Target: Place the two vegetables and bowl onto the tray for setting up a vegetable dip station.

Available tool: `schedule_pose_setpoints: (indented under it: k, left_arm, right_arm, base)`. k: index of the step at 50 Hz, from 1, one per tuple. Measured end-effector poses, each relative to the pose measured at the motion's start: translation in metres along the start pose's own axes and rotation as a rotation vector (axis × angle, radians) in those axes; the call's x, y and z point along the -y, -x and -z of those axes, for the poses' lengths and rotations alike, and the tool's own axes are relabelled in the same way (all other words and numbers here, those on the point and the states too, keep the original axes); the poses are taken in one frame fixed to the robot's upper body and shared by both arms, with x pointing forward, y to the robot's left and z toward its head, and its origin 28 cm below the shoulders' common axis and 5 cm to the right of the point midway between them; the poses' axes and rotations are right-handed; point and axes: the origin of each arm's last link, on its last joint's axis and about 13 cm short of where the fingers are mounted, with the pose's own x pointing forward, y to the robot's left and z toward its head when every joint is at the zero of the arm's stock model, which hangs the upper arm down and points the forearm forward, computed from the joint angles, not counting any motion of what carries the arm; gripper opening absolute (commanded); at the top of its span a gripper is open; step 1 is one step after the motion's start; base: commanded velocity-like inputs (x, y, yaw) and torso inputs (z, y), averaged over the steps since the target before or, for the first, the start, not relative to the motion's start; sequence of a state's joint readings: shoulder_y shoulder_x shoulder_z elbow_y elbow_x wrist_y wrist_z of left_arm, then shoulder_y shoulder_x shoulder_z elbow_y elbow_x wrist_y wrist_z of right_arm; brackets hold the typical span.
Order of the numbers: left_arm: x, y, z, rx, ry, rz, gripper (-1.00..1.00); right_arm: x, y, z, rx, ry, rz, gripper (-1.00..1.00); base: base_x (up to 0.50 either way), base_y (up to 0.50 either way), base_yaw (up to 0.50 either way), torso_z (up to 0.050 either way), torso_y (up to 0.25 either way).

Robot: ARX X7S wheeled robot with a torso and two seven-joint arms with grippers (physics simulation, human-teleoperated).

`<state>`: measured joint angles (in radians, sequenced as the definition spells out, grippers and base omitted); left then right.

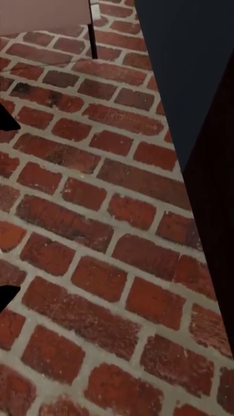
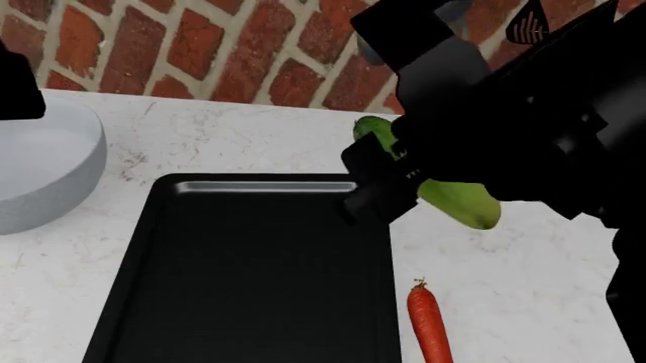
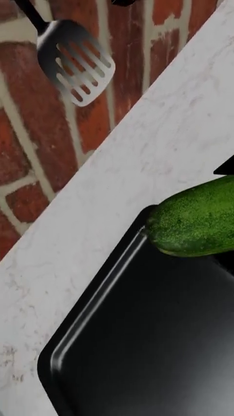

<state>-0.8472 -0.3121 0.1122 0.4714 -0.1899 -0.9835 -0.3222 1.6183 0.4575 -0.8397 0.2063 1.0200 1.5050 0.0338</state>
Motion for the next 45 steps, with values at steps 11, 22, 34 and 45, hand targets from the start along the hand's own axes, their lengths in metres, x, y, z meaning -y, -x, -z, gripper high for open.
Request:
schedule_pose_setpoints:
  k: [11,22,34,45]
  left_arm:
    - [-0.004,0.002,0.0,0.0,0.01,-0.007,1.0]
    - [-0.007,0.004,-0.001,0.002,0.015,-0.014,1.0]
    - [-0.009,0.006,-0.002,0.003,0.021,-0.015,1.0]
    - [-0.012,0.007,-0.002,0.001,0.027,-0.019,1.0]
  right_arm:
    - [-0.012,-0.009,-0.014,0.01,-0.137,-0.023,-1.0]
    - [-0.024,-0.03,-0.022,-0.031,-0.195,0.012,-1.0]
    - [-0.034,-0.049,-0.025,-0.036,-0.266,0.03,-1.0]
    - [-0.042,-0.065,-0.026,-0.048,-0.294,0.015,-1.0]
  base:
    - [0.0,0.0,0.0,0.0,0.0]
    - [0.0,0.0,0.0,0.0,0.0]
    - [0.0,0.0,0.0,0.0,0.0]
    - [0.0,0.0,0.0,0.0,0.0]
